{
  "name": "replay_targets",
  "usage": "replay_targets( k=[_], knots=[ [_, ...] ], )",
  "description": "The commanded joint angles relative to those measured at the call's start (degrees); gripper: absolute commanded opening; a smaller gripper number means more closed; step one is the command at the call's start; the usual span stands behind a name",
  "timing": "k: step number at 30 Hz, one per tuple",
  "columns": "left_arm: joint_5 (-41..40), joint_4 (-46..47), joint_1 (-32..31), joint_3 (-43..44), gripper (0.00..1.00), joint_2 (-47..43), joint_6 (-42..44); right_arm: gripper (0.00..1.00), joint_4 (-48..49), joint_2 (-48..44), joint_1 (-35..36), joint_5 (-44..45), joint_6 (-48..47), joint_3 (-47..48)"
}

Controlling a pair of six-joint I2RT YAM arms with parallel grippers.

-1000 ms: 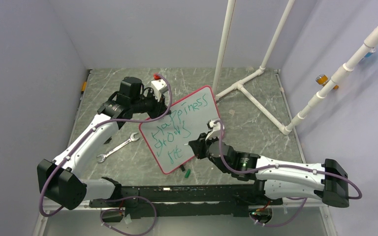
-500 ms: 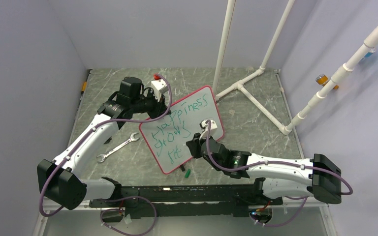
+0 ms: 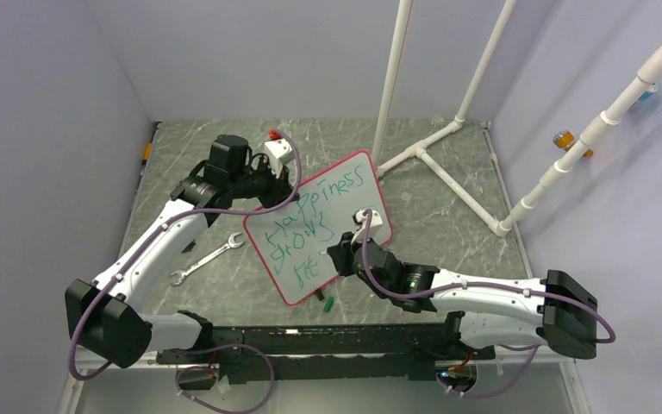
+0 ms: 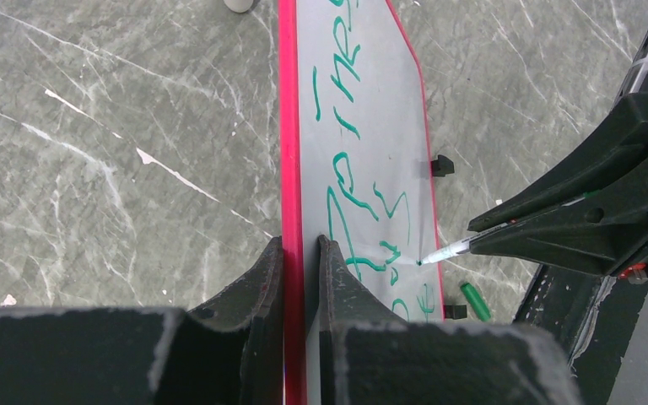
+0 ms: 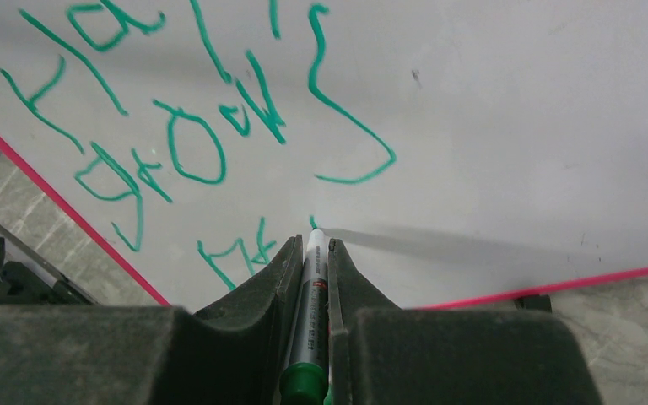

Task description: Write a sentence on the whiteboard

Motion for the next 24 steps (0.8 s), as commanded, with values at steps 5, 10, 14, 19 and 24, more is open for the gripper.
replay_targets(
  k=[5, 10, 14, 19, 24],
  knots=[
    [-2.78, 1.61, -0.03, 1.52, 0.00, -0.57, 3.43, 0.00, 1.15, -2.28, -0.21, 0.01, 4.02, -5.46],
    [-2.76, 1.55, -0.01, 1.51, 0.00, -0.49, 3.39, 0.00, 1.62, -1.69, -0.20, -0.31, 5.01, -6.83],
    [-2.73, 1.60, -0.01, 1.52, 0.00, -0.40, 3.36, 0.00, 1.65, -1.53, -0.14, -0.32, 4.79, -6.34],
    [-2.65, 1.59, -0.02, 1.51, 0.00, -0.32, 3.39, 0.00, 0.78, -1.49, -0.14, 0.05, 3.19, -4.01],
    [-2.70, 1.58, -0.01, 1.50, 0.00, -0.39, 3.40, 0.00, 0.25, -0.64, -0.20, 0.48, 1.26, -1.26]
  ],
)
